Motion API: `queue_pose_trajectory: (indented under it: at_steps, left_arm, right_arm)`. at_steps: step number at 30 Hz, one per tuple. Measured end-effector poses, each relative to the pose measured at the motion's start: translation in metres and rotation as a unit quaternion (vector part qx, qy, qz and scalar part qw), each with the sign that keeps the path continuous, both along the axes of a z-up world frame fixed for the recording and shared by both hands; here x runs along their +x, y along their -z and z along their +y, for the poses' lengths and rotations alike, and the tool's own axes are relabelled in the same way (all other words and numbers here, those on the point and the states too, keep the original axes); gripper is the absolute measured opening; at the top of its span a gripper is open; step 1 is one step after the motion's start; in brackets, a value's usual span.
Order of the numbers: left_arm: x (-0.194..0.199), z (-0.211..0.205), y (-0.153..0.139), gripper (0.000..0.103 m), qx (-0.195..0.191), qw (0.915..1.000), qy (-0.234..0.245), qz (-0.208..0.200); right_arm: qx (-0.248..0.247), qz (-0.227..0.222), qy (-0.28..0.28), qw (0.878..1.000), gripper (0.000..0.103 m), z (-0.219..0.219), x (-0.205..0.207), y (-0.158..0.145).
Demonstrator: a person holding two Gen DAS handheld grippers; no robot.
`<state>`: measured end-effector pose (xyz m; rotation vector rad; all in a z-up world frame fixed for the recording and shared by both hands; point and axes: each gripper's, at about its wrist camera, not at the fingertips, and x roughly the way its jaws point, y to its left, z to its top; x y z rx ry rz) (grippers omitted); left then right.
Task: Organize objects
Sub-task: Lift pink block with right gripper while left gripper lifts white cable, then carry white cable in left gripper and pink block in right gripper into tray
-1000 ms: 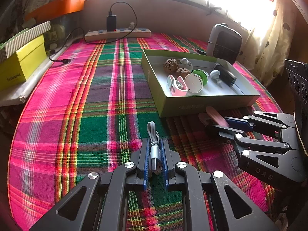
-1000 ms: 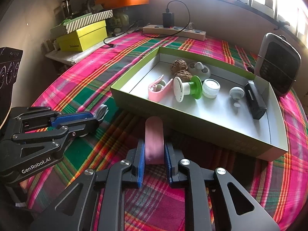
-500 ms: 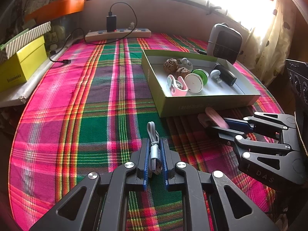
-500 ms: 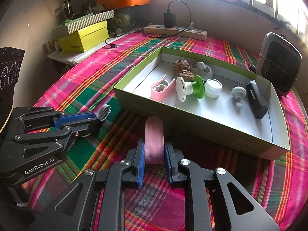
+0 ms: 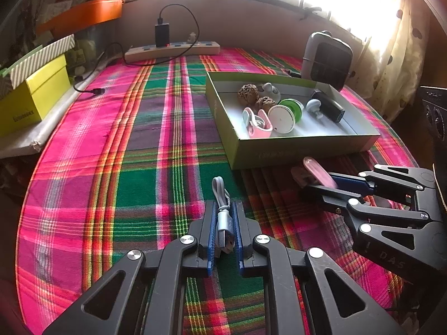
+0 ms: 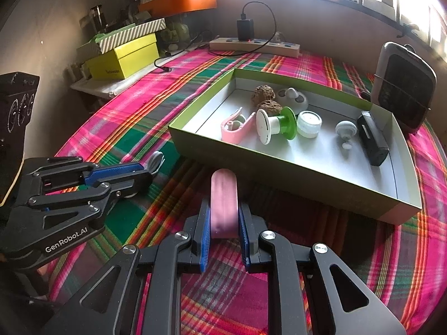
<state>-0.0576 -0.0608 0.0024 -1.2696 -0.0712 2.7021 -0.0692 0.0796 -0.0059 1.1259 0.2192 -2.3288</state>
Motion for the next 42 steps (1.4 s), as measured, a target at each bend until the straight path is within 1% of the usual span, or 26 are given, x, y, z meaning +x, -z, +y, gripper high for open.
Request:
queue_pose_trajectory:
  at_steps: [7, 16, 25, 28, 42]
  left_arm:
    - [0.003, 0.002, -0.001, 0.010, -0.002, 1.0000, 0.003, 0.000]
    - [0.007, 0.014, -0.004, 0.010, -0.007, 0.9999, 0.014, 0.005]
    - [0.009, 0.026, -0.008, 0.008, -0.009, 0.9997, 0.023, 0.008]
    - [0.009, 0.030, -0.009, 0.006, -0.009, 0.9996, 0.024, 0.009]
    - [0.011, 0.044, -0.022, 0.005, -0.009, 0.9990, 0.034, 0.025]
  right_arm:
    - [-0.009, -0.003, 0.001, 1.000, 0.019, 0.003, 0.005, -0.001]
    - [-0.010, -0.004, 0.016, 1.000, 0.019, 0.013, 0.011, -0.003]
    - [-0.023, -0.001, 0.029, 0.999, 0.019, 0.027, 0.016, -0.006]
    - [-0.026, -0.001, 0.033, 0.999, 0.019, 0.032, 0.017, -0.007]
    - [-0.042, 0.015, 0.047, 0.998, 0.019, 0.051, 0.021, -0.019]
